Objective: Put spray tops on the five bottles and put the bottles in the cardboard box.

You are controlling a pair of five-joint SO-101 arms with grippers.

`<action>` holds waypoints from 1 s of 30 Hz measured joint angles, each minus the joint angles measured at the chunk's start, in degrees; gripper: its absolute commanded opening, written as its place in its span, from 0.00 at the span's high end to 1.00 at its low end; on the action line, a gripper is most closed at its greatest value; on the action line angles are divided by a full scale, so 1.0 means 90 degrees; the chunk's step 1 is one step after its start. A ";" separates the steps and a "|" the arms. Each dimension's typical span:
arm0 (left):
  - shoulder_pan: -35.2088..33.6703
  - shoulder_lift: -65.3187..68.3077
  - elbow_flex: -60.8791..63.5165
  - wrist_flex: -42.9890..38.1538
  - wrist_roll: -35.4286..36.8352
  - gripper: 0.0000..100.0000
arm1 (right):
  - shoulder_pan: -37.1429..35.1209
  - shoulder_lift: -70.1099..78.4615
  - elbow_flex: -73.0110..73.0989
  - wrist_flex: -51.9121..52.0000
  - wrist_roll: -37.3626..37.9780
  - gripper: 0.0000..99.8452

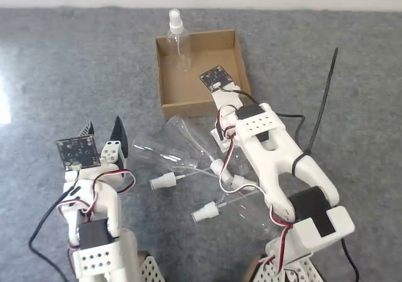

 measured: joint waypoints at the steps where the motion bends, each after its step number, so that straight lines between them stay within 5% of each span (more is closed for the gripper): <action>1: 0.0000 0.0000 0.0000 0.0000 0.0000 0.81 | 0.0029 -0.0010 -0.0010 0.0068 0.0000 0.93; 23: 0.0000 0.0000 0.0000 0.0000 0.0000 0.81 | 0.1465 -0.1963 0.0078 0.1416 -0.0010 0.93; 30: 0.0000 0.0000 0.0098 -0.0029 -0.0010 0.81 | 0.1719 -0.2520 0.0791 0.1426 -0.2286 0.93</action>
